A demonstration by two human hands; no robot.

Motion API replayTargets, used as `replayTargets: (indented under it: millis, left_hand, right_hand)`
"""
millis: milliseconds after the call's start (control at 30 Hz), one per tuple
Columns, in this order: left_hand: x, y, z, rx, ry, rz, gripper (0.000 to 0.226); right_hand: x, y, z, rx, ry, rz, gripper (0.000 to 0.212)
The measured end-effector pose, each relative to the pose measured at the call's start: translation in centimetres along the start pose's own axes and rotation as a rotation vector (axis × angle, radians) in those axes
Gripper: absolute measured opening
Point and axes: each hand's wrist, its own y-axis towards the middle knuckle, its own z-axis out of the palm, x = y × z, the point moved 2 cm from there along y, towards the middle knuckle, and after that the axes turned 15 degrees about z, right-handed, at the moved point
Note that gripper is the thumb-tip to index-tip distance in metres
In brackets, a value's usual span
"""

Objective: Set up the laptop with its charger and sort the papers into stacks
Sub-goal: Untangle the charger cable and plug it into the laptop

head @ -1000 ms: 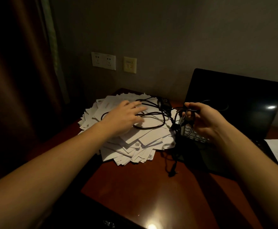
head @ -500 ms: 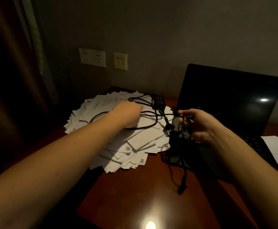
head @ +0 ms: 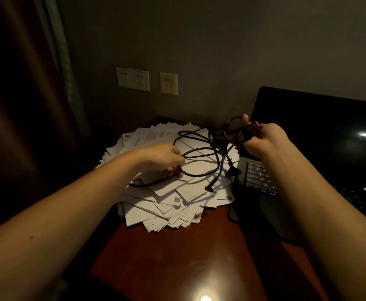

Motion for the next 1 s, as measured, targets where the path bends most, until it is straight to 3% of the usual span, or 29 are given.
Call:
replayTargets:
  millis: [167, 267, 400, 533, 767, 900, 1000]
  left_hand:
    - [0.5, -1.6, 1.3, -0.016, -0.112, 0.043, 0.012]
    - [0.4, -2.1, 1.7, -0.006, -0.353, 0.051, 0.01]
    - [-0.3, -2.3, 1.7, -0.023, -0.583, 0.094, 0.007]
    - [-0.8, -2.5, 2.2, -0.059, -0.611, 0.097, 0.006]
    - [-0.9, -3.4, 3.3, -0.109, -0.471, 0.022, 0.02]
    - [-1.5, -3.5, 3.6, -0.114, -0.526, 0.067, 0.017]
    - [-0.9, -3.3, 3.8, -0.215, -0.711, 0.016, 0.015]
  right_hand:
    - [0.1, 1.1, 1.6, -0.114, -0.043, -0.089, 0.021]
    - [0.1, 2.2, 1.7, -0.169, -0.056, -0.152, 0.017]
    - [-0.7, 2.8, 1.0, -0.118, 0.008, -0.282, 0.018]
    - [-1.1, 3.5, 0.9, -0.112, 0.071, -0.284, 0.021]
    - [-0.7, 1.1, 3.7, -0.277, 0.042, -0.176, 0.014]
    - [-1.2, 1.8, 3.7, -0.172, 0.122, -0.261, 0.024]
    - [-1.1, 3.2, 2.1, -0.021, 0.217, -0.285, 0.03]
